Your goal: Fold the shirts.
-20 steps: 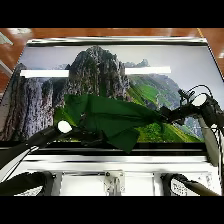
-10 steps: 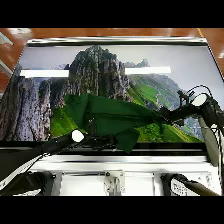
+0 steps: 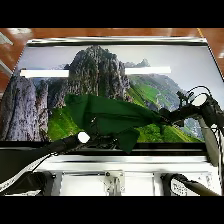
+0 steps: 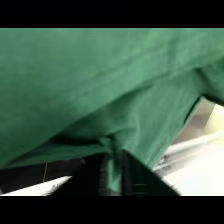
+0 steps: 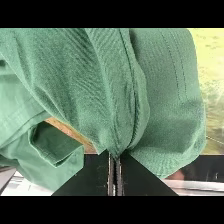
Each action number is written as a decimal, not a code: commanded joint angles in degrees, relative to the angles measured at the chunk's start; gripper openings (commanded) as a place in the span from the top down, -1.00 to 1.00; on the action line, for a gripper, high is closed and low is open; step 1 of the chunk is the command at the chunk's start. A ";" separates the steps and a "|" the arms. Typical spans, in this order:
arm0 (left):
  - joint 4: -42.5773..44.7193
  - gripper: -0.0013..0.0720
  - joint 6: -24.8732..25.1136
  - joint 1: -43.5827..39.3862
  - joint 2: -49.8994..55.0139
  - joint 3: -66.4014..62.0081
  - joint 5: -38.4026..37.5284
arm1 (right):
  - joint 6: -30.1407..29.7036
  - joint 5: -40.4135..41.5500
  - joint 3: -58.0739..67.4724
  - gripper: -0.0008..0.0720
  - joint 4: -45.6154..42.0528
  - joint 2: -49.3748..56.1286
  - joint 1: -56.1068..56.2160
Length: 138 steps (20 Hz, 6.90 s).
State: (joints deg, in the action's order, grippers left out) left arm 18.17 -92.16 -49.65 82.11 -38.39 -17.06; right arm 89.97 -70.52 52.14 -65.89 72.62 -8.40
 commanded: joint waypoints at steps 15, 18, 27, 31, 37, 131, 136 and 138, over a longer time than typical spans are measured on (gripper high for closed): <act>21.81 0.89 -0.04 12.59 -39.58 -2.95 6.99 | -0.44 1.42 12.59 0.82 0.72 -10.03 0.00; 30.25 0.89 7.21 20.55 -50.34 -10.08 6.97 | 2.32 7.91 24.57 0.82 0.85 -16.61 0.00; 36.50 0.89 10.71 44.19 -56.78 -40.68 -14.64 | 6.19 24.79 49.48 0.82 0.92 -28.13 0.00; 36.50 0.88 10.71 46.12 -57.09 -46.23 -15.54 | 6.21 23.80 56.76 0.82 0.92 -28.92 0.00; 41.00 0.88 10.64 46.12 -57.07 -48.28 -15.82 | 6.16 13.66 60.52 0.82 -4.55 -29.51 0.00; 11.63 0.88 31.43 63.84 -49.92 -29.24 -33.97 | -7.10 12.07 41.07 0.82 10.49 -5.46 23.10; 11.63 0.87 29.75 73.26 -51.25 -51.12 -33.94 | 1.99 10.62 50.80 0.82 11.21 -17.33 23.10; 11.65 0.87 29.70 75.06 -51.23 -53.75 -33.33 | 4.15 9.57 51.06 0.82 13.27 -19.93 23.10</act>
State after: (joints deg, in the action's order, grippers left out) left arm 28.97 -61.76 21.61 31.42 -84.44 -51.59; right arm 89.62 -59.46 100.31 -53.76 57.60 14.81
